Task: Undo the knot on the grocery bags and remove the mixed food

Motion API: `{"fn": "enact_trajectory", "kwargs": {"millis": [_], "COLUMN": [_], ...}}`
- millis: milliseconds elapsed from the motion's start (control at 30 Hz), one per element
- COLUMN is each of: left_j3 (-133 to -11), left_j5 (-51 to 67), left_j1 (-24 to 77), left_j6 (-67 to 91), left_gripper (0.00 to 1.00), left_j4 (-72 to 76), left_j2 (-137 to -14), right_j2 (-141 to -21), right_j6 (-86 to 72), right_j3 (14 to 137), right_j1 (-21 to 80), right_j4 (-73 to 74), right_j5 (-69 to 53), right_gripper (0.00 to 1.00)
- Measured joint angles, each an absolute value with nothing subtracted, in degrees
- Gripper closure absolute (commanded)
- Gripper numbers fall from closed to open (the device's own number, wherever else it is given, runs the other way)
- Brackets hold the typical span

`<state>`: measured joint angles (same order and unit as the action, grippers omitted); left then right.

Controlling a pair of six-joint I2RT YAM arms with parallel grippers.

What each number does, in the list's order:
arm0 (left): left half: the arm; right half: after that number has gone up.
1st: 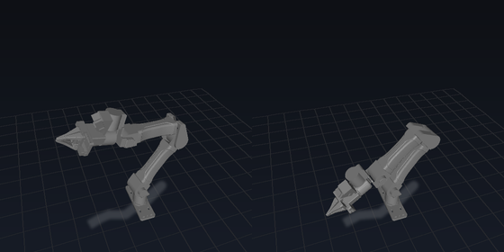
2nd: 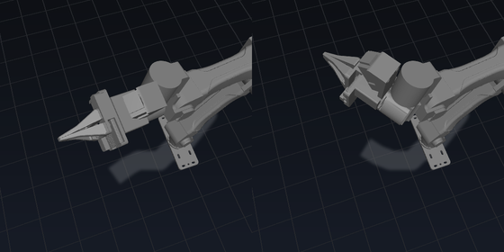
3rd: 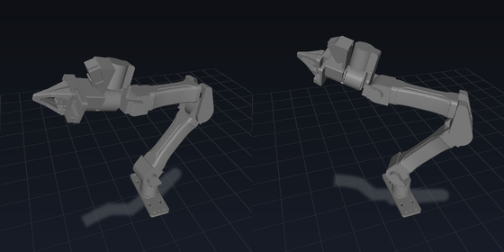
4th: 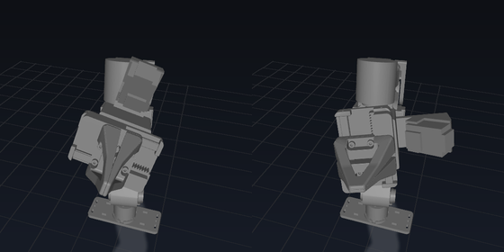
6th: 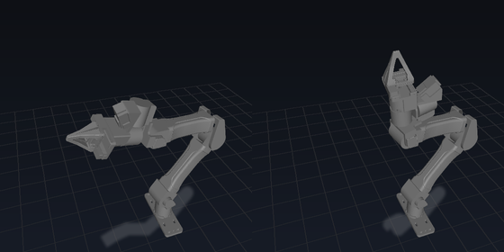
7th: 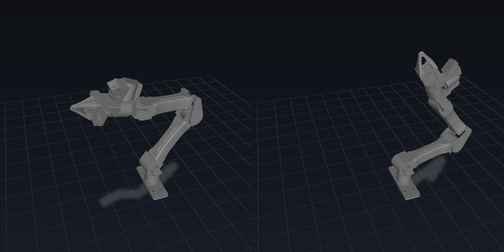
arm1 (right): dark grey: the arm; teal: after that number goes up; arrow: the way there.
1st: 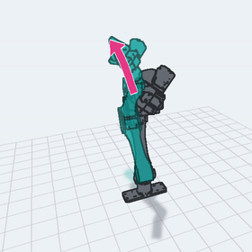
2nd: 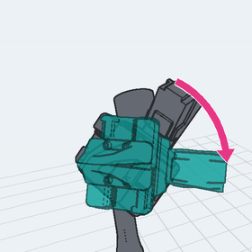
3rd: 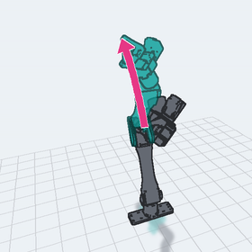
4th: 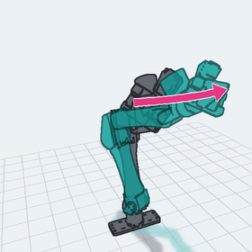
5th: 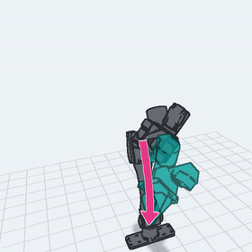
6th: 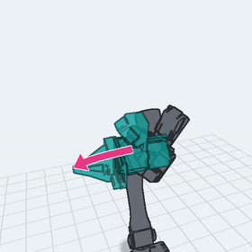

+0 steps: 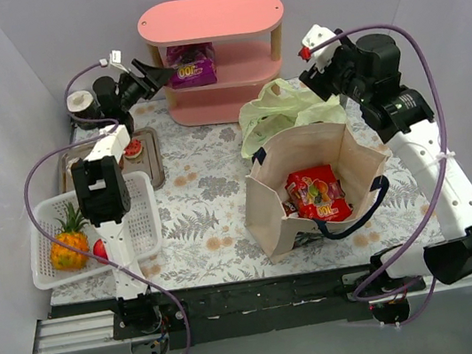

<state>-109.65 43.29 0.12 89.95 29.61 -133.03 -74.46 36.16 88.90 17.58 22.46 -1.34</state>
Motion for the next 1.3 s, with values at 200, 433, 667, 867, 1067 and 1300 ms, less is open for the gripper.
{"fn": "enact_trajectory", "kwargs": {"millis": [200, 433, 667, 867, 1067, 1300], "left_j3": [-93.95, -82.54, -74.59, -69.54, -68.47, -69.56], "left_j5": [45.78, 51.75, 53.08, 53.32, 52.69, 52.18], "left_j1": [-1.96, -2.79, 6.98, 12.32, 11.73, 11.75], "left_j6": [85.93, 73.78, 52.71, 43.9, 41.32, 39.81], "left_gripper": [0.08, 0.07, 0.07, 0.07, 0.06, 0.06], "left_j4": [26.41, 20.14, 6.81, -0.78, -3.64, -9.02], "left_j2": [-119.55, -100.68, -86.15, -82.26, -82.26, -82.15], "right_j2": [-70.0, -56.99, -48.42, -56.71, -66.08, -78.28], "right_j6": [36.4, 40.45, 42.17, 40.23, 34.22, 32.1], "right_j3": [87.13, 76.36, 55.42, 48.4, 48.31, 48.36], "right_j1": [17.58, 17.61, 17.58, 17.67, 18.02, 19.46], "right_j4": [24.95, 36.69, 41.87, 38.46, 28.47, 20.05], "right_j5": [-6.83, -19.81, -24.49, -28.01, -28.56, -28.88], "right_gripper": [0.22, 0.23, 0.16, 0.02, 0.02, 0.23]}}
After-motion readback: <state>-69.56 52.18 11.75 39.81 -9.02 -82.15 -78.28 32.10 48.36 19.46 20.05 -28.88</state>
